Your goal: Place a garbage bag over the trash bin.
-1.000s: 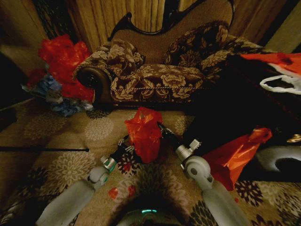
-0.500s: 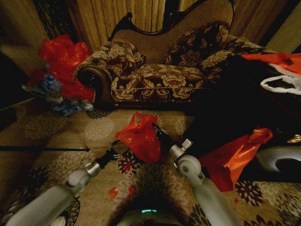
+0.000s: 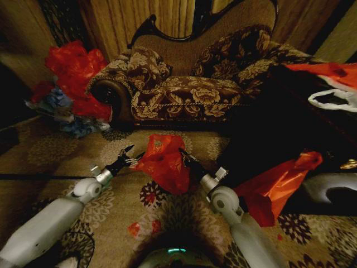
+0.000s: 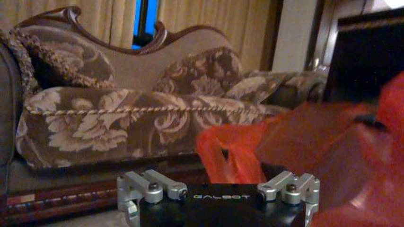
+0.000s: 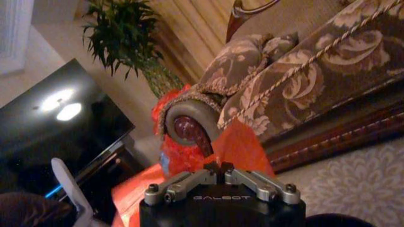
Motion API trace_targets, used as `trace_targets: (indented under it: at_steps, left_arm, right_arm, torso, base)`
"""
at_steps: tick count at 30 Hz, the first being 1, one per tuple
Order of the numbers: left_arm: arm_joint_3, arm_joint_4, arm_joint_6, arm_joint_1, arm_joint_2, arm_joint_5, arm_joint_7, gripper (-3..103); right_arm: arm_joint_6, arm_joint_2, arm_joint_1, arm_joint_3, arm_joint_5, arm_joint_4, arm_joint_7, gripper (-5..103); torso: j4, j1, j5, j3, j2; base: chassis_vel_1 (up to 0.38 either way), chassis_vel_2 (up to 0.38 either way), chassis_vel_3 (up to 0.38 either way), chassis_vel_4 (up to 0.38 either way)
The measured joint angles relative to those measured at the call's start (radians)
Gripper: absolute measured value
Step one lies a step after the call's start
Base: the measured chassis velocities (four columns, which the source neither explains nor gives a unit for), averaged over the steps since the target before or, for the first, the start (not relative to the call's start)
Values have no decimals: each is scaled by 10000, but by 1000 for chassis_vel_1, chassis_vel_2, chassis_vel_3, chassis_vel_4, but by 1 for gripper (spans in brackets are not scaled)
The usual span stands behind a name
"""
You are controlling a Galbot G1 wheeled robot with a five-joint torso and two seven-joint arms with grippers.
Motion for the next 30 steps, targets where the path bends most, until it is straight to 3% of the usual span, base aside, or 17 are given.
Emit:
trace_targets:
  at_steps: [5, 9, 12, 14, 22, 30]
  left_arm:
    - [1104, 313, 268, -1085, -265, 158, -523, 100]
    - [2091, 906, 710, -2350, -688, 781, -1275, 100]
    - [2608, 1299, 1107, -2993, -1048, 1414, -1703, 93]
    - [2983, 1742, 1053, -3357, -1336, 2009, -1925, 85]
    - [3038, 1760, 866, -3498, -1296, 2845, -2637, 65]
    - [3093, 1409, 688, -3839, -1551, 2499, -3523, 44]
  right_arm:
    - [0, -56, -114, -20, -7, 108, -6, 0]
    - [-3, -71, -209, -20, -12, 232, 0, 0]
    - [-4, -115, -289, 3, -28, 310, 5, 0]
    - [-4, -171, -383, 72, -37, 400, 21, 0]
    - [-19, -290, -507, 297, 4, 629, 44, 0]
    - [-31, -281, -567, 310, 10, 716, 50, 0]
  torso:
    - [-4, 1, 3, 0, 0]
    - [-3, 1, 4, 0, 0]
    - [-2, 0, 7, 0, 0]
    - [-6, 1, 2, 1, 0]
    - [1, 0, 5, 0, 0]
    - [-3, 0, 2, 0, 0]
  base:
    - [0, 0, 0, 0]
    - [0, 0, 0, 0]
    - [0, 0, 0, 0]
    - [0, 0, 0, 0]
    - [0, 0, 0, 0]
    - [0, 0, 0, 0]
